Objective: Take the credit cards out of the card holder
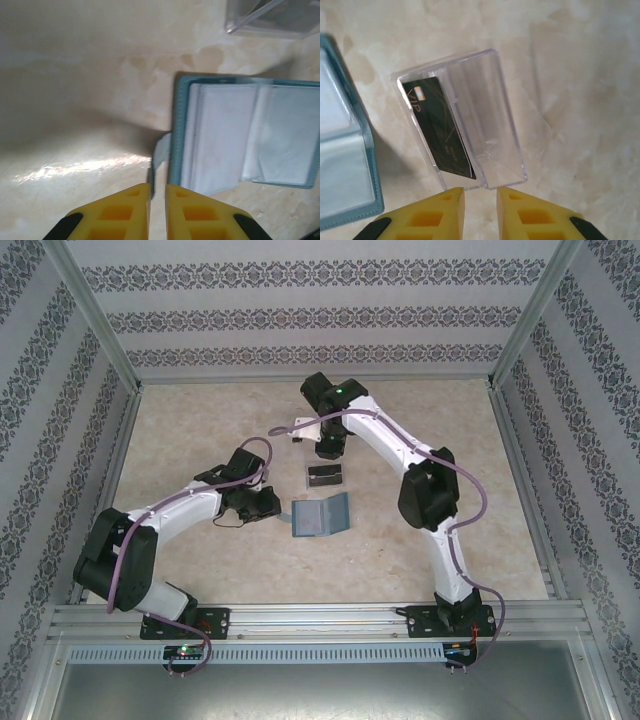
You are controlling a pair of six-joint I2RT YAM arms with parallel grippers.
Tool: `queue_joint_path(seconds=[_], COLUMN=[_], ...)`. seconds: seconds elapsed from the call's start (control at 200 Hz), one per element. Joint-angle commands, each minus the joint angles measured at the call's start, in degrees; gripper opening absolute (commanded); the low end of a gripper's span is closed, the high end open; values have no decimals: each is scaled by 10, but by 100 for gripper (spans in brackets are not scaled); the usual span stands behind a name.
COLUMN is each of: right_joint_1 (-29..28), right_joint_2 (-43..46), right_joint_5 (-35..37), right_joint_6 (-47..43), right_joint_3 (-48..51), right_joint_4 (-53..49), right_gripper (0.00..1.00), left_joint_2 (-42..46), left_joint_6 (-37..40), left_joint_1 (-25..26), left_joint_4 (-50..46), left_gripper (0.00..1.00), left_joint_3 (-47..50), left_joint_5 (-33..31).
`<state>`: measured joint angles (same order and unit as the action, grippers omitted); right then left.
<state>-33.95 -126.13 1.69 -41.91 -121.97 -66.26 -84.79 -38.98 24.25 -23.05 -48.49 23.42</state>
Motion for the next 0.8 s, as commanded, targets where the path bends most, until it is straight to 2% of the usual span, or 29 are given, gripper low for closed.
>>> queue_joint_path(seconds=[0.0,0.15,0.25,0.385,0.595,0.794], right_joint_1=[0,-2,8,29,28,12], right_joint_2=[56,134,179,231,286,310], right_joint_5=[1,-23,-51,-129,-218,-240], right_joint_6=[122,229,342,474,609,716], right_joint_3=[62,176,236,317,439,517], right_joint_4=[88,168,212,265,353,401], right_gripper=[25,24,23,21,23,18], left_joint_2=[-8,-22,-35,-52,-83,-113], left_joint_6=[12,15,16,16,19,20], left_joint_1=[-1,8,15,26,43,55], left_joint_4=[12,13,13,17,21,14], left_gripper=[15,15,15,15,13,10], left_joint_3=[-26,-48,-62,-76,-94,-108], left_joint_5=[17,26,30,33,43,44])
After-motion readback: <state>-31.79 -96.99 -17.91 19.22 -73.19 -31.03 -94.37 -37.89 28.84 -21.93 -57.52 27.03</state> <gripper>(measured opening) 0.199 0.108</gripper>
